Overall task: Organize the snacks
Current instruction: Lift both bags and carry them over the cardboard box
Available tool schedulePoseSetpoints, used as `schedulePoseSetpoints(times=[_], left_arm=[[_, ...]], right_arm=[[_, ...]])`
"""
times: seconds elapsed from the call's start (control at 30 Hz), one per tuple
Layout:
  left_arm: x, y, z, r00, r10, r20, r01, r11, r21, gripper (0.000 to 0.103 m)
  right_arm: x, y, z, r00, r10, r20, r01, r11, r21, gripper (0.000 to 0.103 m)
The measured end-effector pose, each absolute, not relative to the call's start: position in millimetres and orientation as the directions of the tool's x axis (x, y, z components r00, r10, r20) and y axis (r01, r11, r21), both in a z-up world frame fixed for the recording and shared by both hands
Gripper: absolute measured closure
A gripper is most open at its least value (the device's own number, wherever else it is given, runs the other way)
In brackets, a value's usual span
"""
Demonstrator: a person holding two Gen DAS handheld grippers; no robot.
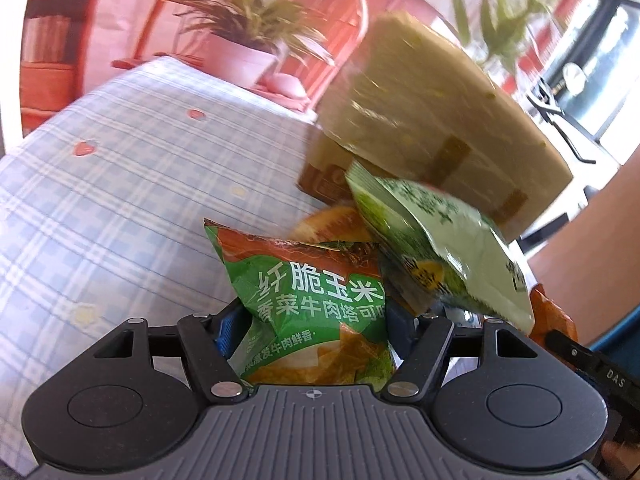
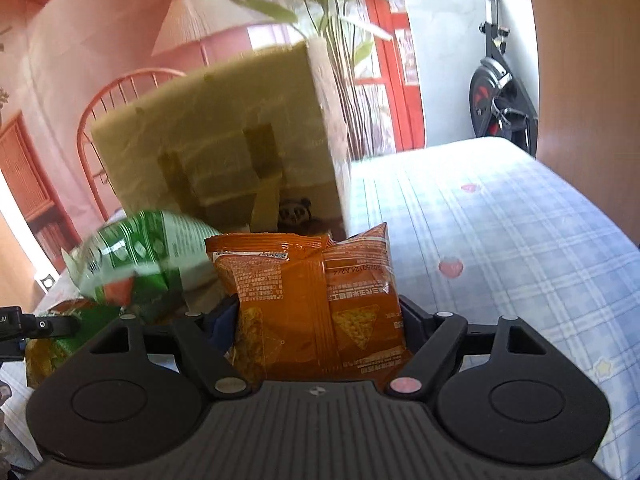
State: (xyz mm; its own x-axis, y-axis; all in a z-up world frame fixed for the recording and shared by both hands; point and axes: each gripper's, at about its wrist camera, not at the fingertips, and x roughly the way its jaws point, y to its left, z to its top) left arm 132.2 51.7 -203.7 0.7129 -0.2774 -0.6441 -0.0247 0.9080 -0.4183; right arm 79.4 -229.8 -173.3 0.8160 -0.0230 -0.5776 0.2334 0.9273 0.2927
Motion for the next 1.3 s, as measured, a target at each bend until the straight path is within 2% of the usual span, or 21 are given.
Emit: schedulePoseSetpoints(times=[0.3,0.6,0.97,1.13,1.3], left_arm=[[126,82,-174,0.793,-0.197,-0.576,-0.096,0.894,-0.438,0.031],[134,72,-124,0.862,-0.185,-0.472,-0.023,0.916,-0.401,0.031],[170,34,-35,0.910,-0.274,-0.310,0.155,0.920,-0.359,0.031],[193,14,-12,0.911,-0.312,-0.270,0.216,0.918,-0.332,0.031],[229,-3,-3,0.900,-0.338,-0.273,0.254,0.919,-0.301,0.030]], right_arm=[[79,-228,-160,0.848,-0.026,-0.530,0.220,0.926,0.307,0.024],[86,-231,-132,0.891,-0.032,-0.453,0.192,0.930,0.312,0.023],[117,-237,-66,0.947,-0.012,-0.322,0.109,0.953,0.283,0.024],[141,-240,-36,0.965,0.003,-0.262,0.072,0.958,0.276,0.023],[178,-241,-15,0.975,0.024,-0.223,0.035,0.966,0.257,0.024]])
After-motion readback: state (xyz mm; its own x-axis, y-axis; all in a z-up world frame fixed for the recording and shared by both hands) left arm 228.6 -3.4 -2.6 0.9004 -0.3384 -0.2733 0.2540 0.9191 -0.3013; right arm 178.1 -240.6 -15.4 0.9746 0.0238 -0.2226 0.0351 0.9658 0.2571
